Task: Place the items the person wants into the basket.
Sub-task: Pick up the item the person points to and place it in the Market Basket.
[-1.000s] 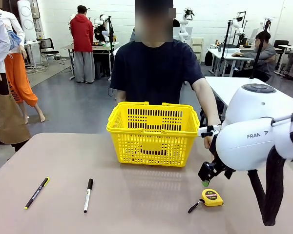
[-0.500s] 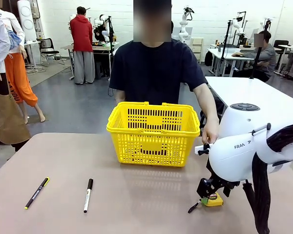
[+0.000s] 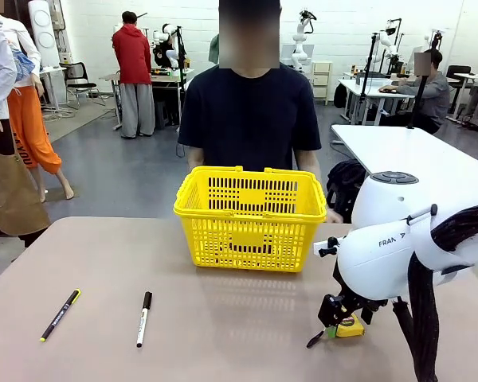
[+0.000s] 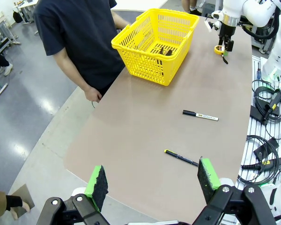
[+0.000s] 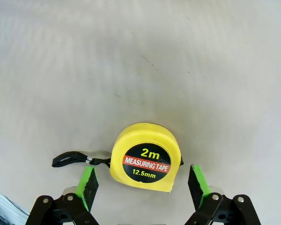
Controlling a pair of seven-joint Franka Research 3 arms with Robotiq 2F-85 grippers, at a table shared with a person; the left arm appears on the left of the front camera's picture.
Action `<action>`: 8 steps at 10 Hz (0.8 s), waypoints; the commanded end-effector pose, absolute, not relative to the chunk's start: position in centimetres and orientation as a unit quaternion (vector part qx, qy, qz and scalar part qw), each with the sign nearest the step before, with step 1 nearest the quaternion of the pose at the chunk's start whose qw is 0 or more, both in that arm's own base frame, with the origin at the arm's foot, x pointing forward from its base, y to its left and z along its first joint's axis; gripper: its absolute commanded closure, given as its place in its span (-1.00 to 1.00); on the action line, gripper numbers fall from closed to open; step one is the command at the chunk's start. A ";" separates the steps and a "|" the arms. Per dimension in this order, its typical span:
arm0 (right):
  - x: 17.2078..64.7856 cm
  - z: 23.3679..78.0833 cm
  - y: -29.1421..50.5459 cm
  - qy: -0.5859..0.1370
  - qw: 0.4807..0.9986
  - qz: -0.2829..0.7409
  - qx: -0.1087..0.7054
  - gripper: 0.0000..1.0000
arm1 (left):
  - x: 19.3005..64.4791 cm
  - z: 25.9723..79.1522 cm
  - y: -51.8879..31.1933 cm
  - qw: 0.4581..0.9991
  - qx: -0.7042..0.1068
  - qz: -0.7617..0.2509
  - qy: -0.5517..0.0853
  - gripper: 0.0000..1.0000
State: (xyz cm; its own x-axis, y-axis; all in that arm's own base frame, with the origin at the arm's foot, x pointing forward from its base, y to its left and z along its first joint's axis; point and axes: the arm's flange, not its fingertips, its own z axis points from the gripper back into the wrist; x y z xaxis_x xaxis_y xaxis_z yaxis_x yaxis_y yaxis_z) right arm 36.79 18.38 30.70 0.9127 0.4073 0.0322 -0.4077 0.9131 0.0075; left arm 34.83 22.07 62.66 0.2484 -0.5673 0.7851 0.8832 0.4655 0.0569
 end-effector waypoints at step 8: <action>36.5 29.6 18.6 -0.031 0.970 0.243 0.000 1.00 | 34.8 62.6 22.2 0.754 -0.206 -0.481 -0.398 -1.00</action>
